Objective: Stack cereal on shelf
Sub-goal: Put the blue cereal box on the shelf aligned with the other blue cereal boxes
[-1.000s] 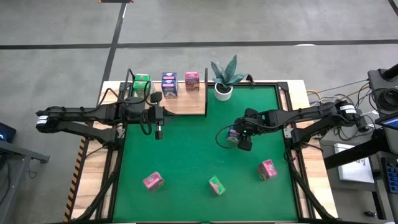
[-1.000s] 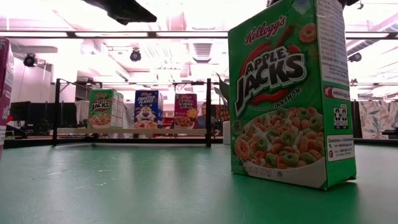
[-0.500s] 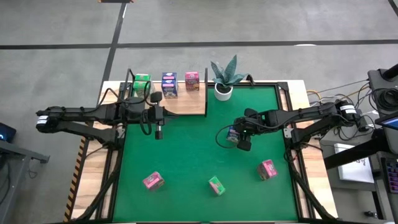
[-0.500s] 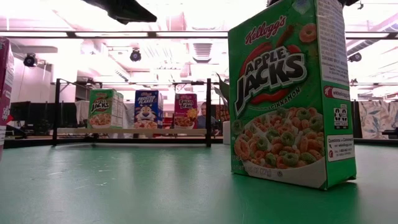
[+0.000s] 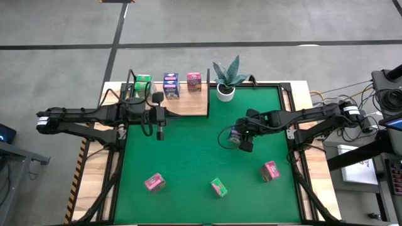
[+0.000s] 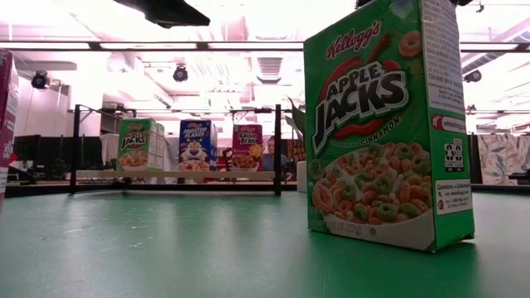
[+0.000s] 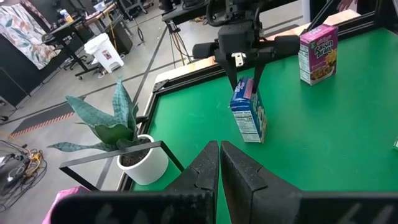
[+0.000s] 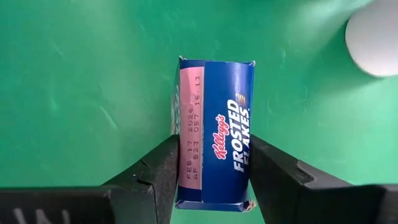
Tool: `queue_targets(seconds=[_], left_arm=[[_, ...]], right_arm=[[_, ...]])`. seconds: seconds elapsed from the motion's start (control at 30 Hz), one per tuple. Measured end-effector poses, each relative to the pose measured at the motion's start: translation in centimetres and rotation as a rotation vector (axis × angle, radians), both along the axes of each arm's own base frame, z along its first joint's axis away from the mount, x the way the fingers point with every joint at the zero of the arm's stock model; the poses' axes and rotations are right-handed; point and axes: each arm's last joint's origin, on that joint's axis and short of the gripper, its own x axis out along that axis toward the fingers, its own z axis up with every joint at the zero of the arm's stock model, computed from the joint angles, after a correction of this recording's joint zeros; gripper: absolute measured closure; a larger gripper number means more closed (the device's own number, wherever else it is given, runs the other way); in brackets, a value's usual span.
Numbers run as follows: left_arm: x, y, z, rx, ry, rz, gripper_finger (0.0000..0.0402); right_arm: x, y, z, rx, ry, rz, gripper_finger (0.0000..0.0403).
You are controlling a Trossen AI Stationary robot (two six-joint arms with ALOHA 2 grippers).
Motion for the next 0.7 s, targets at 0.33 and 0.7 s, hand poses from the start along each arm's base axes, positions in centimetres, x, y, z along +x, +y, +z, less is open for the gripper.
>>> queue_targets(seconds=[0.33, 0.7], left_arm=[[0.0, 0.0, 0.1, 0.022, -0.02, -0.006, 0.0402], [-0.5, 0.4, 0.7, 0.054, -0.118, 0.008, 0.0402]], right_arm=[[1.2, 0.0, 3.6, 0.0, -0.114, 0.02, 0.0263], [3.1, 0.1, 9.0, -0.098, -0.389, 0.149, 0.0266]])
